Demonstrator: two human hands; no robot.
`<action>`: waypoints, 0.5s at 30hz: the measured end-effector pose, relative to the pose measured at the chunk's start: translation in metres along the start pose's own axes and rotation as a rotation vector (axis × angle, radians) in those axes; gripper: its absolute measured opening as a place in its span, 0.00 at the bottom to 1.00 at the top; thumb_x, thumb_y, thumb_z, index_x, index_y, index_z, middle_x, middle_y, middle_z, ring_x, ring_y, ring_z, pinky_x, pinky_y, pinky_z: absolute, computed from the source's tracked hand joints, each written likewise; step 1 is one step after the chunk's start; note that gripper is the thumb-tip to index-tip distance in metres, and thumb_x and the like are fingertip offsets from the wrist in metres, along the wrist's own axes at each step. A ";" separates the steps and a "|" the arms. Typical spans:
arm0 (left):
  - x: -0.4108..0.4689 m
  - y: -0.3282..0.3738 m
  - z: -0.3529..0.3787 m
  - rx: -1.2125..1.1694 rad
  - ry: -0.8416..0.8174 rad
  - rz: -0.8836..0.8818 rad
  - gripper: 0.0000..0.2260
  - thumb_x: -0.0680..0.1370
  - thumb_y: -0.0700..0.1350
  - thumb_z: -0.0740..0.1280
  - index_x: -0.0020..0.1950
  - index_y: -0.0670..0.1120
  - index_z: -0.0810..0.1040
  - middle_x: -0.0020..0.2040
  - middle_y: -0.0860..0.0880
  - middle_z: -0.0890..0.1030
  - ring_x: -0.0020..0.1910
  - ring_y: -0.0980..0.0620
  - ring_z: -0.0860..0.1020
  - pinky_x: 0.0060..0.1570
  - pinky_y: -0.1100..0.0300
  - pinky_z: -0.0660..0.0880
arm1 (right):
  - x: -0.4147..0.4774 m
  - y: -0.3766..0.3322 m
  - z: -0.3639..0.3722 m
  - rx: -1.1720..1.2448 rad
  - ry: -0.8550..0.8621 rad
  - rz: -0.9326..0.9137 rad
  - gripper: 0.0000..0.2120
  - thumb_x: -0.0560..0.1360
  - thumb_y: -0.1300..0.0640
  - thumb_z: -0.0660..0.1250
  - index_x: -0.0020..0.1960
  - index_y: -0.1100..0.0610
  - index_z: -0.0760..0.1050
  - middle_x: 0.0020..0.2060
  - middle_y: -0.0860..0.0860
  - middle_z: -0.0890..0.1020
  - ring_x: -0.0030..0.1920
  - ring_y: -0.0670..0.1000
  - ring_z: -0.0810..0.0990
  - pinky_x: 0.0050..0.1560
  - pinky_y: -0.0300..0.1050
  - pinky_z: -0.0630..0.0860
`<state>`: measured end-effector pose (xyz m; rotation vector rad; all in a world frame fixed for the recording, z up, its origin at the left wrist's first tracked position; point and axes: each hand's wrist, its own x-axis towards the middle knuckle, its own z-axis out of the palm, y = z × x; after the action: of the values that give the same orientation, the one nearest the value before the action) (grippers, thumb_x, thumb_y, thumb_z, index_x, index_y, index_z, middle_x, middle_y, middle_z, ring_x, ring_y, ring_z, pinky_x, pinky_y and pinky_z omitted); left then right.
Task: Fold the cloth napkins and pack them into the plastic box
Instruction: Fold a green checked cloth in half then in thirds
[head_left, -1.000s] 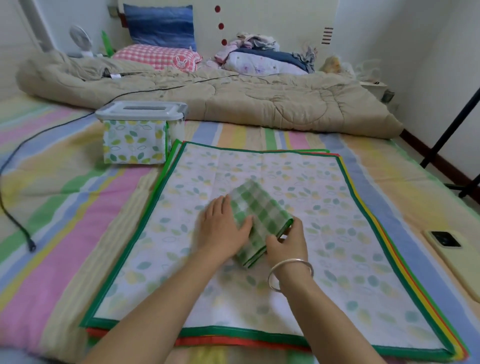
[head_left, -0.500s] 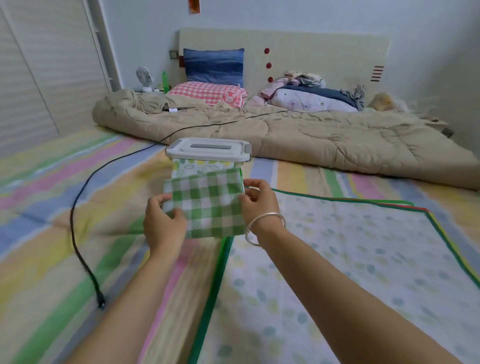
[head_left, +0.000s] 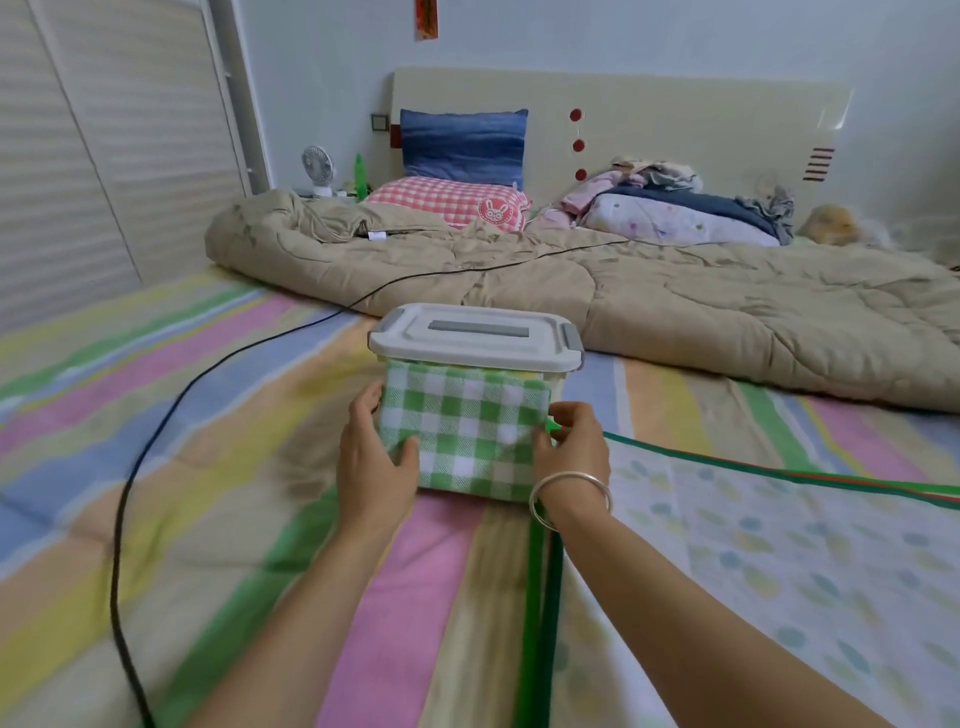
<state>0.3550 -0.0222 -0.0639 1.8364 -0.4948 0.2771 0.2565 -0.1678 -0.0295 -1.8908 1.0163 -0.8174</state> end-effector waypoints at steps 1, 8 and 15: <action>0.000 -0.003 0.002 -0.002 0.006 -0.006 0.30 0.75 0.34 0.69 0.75 0.47 0.64 0.70 0.51 0.73 0.66 0.54 0.71 0.62 0.64 0.66 | 0.001 0.002 0.002 0.025 -0.005 0.005 0.08 0.79 0.59 0.65 0.56 0.51 0.70 0.55 0.49 0.78 0.51 0.51 0.79 0.53 0.48 0.76; -0.005 -0.015 0.012 0.029 -0.060 -0.144 0.28 0.80 0.40 0.66 0.79 0.47 0.61 0.68 0.48 0.76 0.64 0.47 0.75 0.56 0.59 0.71 | -0.002 0.010 0.004 0.026 -0.064 0.026 0.15 0.80 0.56 0.65 0.66 0.52 0.76 0.58 0.50 0.82 0.58 0.52 0.79 0.61 0.46 0.73; -0.005 -0.025 0.012 0.033 0.011 -0.092 0.25 0.80 0.40 0.66 0.76 0.45 0.63 0.68 0.46 0.75 0.64 0.46 0.75 0.60 0.56 0.73 | -0.009 0.010 0.004 0.033 -0.008 0.027 0.10 0.79 0.55 0.66 0.58 0.53 0.81 0.51 0.49 0.84 0.53 0.51 0.80 0.52 0.39 0.70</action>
<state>0.3609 -0.0265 -0.0909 1.8829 -0.3985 0.2339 0.2526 -0.1623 -0.0420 -1.8471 1.0154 -0.8057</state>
